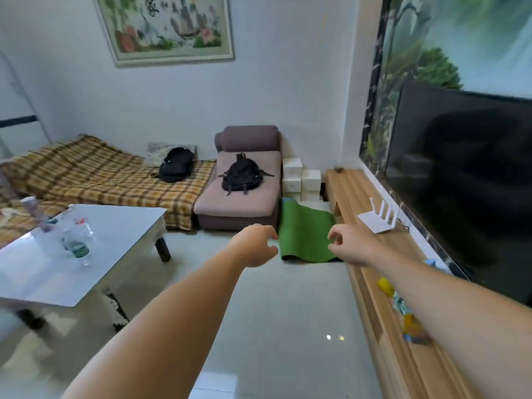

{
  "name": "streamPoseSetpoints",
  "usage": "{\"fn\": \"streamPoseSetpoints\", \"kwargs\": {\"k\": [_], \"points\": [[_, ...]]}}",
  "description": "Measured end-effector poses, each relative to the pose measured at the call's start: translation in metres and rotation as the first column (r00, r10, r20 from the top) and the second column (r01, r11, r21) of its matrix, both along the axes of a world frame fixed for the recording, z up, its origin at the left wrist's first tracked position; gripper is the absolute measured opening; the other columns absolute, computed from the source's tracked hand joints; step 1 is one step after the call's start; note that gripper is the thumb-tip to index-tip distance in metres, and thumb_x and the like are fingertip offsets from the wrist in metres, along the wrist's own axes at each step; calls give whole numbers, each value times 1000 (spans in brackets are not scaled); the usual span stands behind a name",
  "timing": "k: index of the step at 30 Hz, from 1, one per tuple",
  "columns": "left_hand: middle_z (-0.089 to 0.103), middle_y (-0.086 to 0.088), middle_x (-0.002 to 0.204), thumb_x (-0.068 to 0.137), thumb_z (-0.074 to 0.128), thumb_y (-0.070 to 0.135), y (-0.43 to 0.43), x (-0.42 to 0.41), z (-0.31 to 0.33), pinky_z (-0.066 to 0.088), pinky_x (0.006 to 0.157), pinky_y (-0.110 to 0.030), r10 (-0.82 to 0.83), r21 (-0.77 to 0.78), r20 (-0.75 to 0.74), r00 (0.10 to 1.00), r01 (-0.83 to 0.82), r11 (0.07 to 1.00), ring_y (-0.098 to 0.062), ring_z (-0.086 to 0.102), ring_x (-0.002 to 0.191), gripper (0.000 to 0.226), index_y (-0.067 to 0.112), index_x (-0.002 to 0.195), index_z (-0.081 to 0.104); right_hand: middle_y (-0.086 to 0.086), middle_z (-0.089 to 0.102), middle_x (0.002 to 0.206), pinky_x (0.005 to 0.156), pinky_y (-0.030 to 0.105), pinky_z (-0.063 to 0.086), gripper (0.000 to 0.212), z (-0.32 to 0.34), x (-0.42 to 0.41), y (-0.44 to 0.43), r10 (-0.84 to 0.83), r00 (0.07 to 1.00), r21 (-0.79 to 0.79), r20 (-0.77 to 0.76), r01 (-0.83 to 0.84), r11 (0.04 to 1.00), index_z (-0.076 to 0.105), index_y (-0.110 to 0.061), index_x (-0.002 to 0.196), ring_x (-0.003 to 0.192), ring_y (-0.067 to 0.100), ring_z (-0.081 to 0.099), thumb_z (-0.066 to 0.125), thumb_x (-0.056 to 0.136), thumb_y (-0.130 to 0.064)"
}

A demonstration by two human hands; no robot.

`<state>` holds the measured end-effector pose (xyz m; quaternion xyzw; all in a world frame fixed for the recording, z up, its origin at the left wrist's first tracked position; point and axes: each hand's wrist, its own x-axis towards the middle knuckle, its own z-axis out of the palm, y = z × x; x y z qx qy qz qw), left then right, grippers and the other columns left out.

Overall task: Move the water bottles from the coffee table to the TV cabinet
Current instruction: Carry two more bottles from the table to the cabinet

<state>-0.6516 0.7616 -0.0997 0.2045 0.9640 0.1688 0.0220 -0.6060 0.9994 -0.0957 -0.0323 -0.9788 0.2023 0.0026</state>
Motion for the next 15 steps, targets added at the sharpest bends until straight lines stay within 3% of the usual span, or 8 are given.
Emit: {"fn": "streamPoseSetpoints", "kwargs": {"k": [6, 9, 15], "points": [[55, -1, 122, 83, 56, 36, -165, -8, -7, 48, 87, -36, 136, -3, 34, 990, -136, 991, -20, 55, 103, 41, 28, 123, 51, -8, 61, 79, 68, 31, 50, 27, -9, -32, -157, 157, 988, 12, 10, -157, 988, 62, -21, 106, 77, 19, 62, 58, 81, -27], [55, 0, 120, 83, 56, 38, -245, -11, -5, 50, 87, -38, 224, 12, 46, 974, -224, 974, -19, 56, 99, 41, 29, 123, 50, -9, 59, 80, 74, 32, 51, 30, -12, -53, -228, 222, 975, 45, 28, -223, 974, 61, -21, 109, 81, 19, 58, 58, 80, -26], [58, -4, 119, 84, 57, 29, -374, -12, -7, 47, 90, -33, 410, 82, 19, 912, -410, 909, -21, 56, 105, 37, 23, 120, 54, -1, 62, 107, 81, 29, 47, 33, -14, -96, -355, 365, 930, 83, 48, -368, 926, 61, -22, 114, 92, 19, 56, 59, 82, -30]]}}
